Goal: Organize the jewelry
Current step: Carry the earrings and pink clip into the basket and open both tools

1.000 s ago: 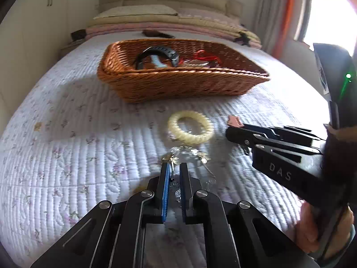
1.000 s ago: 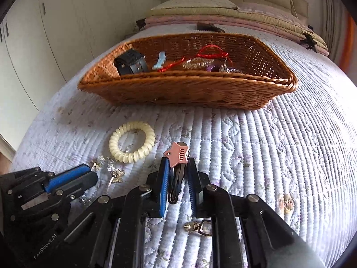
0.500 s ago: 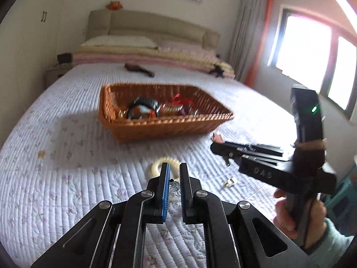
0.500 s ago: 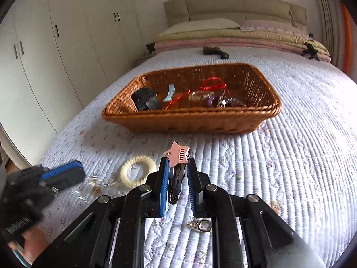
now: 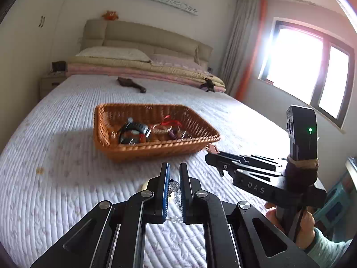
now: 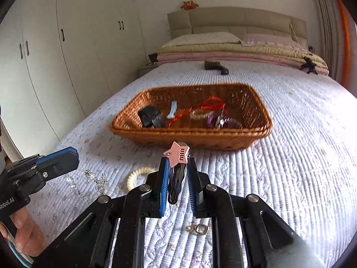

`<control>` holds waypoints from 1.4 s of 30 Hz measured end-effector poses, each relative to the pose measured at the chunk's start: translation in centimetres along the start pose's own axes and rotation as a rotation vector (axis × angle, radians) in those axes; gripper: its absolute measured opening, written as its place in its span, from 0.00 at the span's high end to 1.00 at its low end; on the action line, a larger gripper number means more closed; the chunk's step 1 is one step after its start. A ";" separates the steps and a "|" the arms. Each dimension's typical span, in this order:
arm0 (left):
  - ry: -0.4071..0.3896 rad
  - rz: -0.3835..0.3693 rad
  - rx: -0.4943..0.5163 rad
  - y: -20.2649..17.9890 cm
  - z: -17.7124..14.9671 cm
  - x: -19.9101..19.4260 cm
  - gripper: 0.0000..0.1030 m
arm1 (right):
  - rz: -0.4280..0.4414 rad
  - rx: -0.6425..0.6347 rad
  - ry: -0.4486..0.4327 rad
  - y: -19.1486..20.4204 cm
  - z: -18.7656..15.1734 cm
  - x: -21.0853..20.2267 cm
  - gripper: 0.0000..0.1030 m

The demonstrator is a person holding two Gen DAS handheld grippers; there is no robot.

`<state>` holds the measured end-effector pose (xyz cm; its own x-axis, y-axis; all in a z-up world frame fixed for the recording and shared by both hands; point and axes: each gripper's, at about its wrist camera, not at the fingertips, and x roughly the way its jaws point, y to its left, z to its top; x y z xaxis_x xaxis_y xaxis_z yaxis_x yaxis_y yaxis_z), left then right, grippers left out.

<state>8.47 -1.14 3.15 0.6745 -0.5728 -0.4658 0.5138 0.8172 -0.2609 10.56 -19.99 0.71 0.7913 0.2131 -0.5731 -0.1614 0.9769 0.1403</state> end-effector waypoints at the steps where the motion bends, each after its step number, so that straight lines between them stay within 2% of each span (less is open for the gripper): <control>1: -0.005 -0.002 0.005 -0.1 0.5 0.0 0.92 | -0.002 -0.002 -0.003 0.0 0.3 -0.1 0.82; 10: -0.053 0.010 0.031 -0.2 7.4 2.7 0.92 | -0.047 -0.023 -0.014 -1.7 5.1 1.1 0.82; 15: -0.075 0.021 0.004 0.7 11.5 6.9 0.92 | -0.060 -0.029 0.010 -3.4 8.3 4.6 0.82; 21: -0.039 0.073 -0.027 2.5 14.9 13.3 0.92 | -0.064 -0.003 0.050 -5.2 10.9 9.0 0.82; 26: 0.034 0.131 -0.043 3.9 15.4 17.8 0.92 | -0.067 0.048 0.130 -6.9 11.9 12.7 0.82; 29: 0.113 0.159 -0.054 4.5 14.9 20.4 0.92 | -0.060 0.089 0.201 -8.0 12.2 15.1 0.82; 33: 0.195 0.154 -0.063 5.1 13.9 22.4 0.92 | -0.097 0.097 0.274 -8.6 11.8 17.0 0.82; 36: 0.221 0.139 -0.070 5.1 13.2 22.8 0.92 | -0.103 0.094 0.289 -8.6 11.4 17.4 0.82; 42: 0.240 0.155 -0.059 5.0 12.7 22.9 0.91 | -0.135 0.073 0.292 -8.4 10.9 17.4 0.82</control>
<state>33.22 -10.93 1.87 0.5944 -0.4149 -0.6889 0.3774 0.9004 -0.2166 32.17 -24.69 -1.64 0.5988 0.0882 -0.7960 -0.0150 0.9950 0.0990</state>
